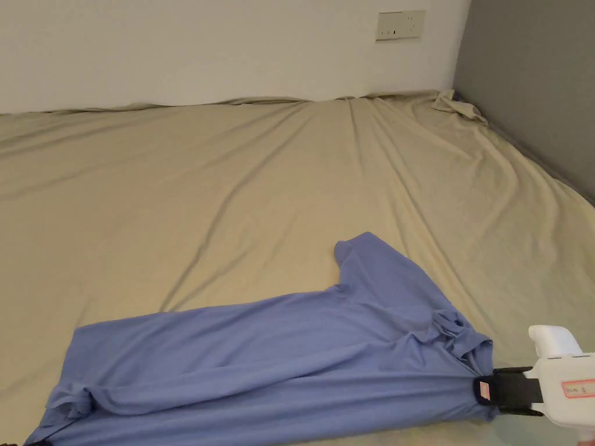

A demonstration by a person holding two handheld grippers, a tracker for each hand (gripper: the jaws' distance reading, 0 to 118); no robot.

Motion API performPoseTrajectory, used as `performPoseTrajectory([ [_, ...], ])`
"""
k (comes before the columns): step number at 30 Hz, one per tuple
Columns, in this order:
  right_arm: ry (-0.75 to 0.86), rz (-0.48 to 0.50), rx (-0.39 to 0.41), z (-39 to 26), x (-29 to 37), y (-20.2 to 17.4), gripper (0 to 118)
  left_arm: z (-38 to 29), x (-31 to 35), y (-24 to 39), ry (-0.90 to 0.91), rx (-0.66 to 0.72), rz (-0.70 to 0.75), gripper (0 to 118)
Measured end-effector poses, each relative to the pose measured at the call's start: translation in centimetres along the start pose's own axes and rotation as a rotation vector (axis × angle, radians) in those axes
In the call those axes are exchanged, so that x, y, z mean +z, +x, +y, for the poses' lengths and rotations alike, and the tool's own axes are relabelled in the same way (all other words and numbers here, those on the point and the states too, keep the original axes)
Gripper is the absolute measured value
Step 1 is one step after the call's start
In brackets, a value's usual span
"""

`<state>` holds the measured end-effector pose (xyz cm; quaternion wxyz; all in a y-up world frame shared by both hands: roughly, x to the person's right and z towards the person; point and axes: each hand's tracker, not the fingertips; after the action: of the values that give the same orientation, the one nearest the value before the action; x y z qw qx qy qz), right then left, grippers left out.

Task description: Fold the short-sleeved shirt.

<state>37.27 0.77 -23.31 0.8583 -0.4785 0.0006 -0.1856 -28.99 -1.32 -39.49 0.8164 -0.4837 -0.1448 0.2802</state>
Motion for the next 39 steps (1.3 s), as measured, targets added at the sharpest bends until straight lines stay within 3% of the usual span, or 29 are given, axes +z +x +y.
performPoseTrajectory([
  [1,-0.022,0.015,0.033,-0.8,0.8,-0.4,13,-0.2,0.6,-0.4,-0.031,0.012,-0.036,4],
  [4,-0.083,0.041,-0.076,-3.8,2.4,0.2,13,-1.2,2.7,-2.0,-0.067,0.085,-0.09,4],
  [6,-0.104,0.034,-0.074,-6.1,3.0,0.0,13,-2.1,3.9,-3.3,-0.086,0.089,-0.078,4],
  [11,-0.211,-0.05,-0.064,-9.6,0.6,-0.3,13,-4.3,3.8,-6.2,-0.161,0.042,0.029,4],
  [13,-0.21,-0.055,-0.054,-10.0,-1.7,1.5,13,-5.3,2.2,-6.8,-0.176,0.08,0.113,4],
  [15,-0.224,-0.024,-0.117,-9.0,-1.6,2.2,13,-5.7,0.6,-7.7,-0.176,0.089,0.138,4],
  [16,-0.22,-0.026,-0.104,-8.7,-1.3,1.8,15,-5.8,0.5,-7.8,-0.161,0.111,0.114,4],
  [17,-0.227,-0.025,-0.093,-8.6,-1.3,1.8,26,-5.9,0.9,-7.2,-0.134,0.139,0.097,4],
  [18,-0.234,-0.034,-0.07,-8.6,-1.2,1.5,44,-5.8,1.2,-6.6,-0.137,0.115,0.111,18],
  [19,-0.238,-0.026,-0.064,-8.2,-0.7,1.2,93,-5.7,1.5,-5.5,-0.122,0.031,0.151,69],
  [20,-0.237,-0.009,-0.05,-7.9,0.0,0.7,118,-5.5,2.1,-4.1,-0.084,-0.055,0.206,109],
  [21,-0.214,-0.013,-0.029,-7.2,1.0,0.0,118,-5.4,2.9,-2.5,-0.047,-0.104,0.217,118],
  [22,-0.132,-0.017,0.003,-6.3,2.2,-0.6,118,-4.9,3.3,-1.2,-0.022,-0.145,0.24,118],
  [24,0.082,0.061,0.051,-4.3,4.7,-1.7,117,-3.9,4.5,1.5,0.105,-0.206,0.192,118],
  [28,0.265,-0.046,-0.027,0.0,4.5,-4.8,118,-2.8,4.3,6.3,0.128,-0.327,0.202,118],
  [29,0.282,-0.057,-0.02,0.4,4.1,-5.5,114,-2.3,3.3,6.5,0.074,-0.362,0.196,118],
  [30,0.303,-0.067,0.007,0.7,3.5,-6.3,94,-2.4,2.2,6.9,0.065,-0.394,0.18,107],
  [31,0.319,-0.092,0.036,0.9,2.6,-7.3,20,-2.4,1.4,7.6,0.09,-0.391,0.187,38],
  [32,0.304,-0.129,0.051,1.0,1.5,-8.0,2,-2.6,0.6,8.2,0.119,-0.403,0.227,0],
  [34,0.289,-0.096,0.069,0.5,0.7,-8.8,2,-2.5,-0.8,7.5,0.167,-0.4,0.283,0],
  [35,0.256,-0.022,0.086,0.1,0.2,-9.0,2,-2.1,-1.7,7.4,0.148,-0.399,0.264,0],
  [37,0.263,-0.034,0.08,-0.7,-0.6,-9.8,2,-1.1,-3.5,8.0,0.154,-0.433,0.314,1],
  [38,0.251,-0.033,0.08,-1.1,-0.9,-9.8,2,-0.5,-5.0,7.8,0.149,-0.43,0.309,16],
  [39,0.23,-0.029,0.08,-1.3,-1.2,-9.7,2,0.3,-6.3,7.5,0.158,-0.477,0.355,57],
])
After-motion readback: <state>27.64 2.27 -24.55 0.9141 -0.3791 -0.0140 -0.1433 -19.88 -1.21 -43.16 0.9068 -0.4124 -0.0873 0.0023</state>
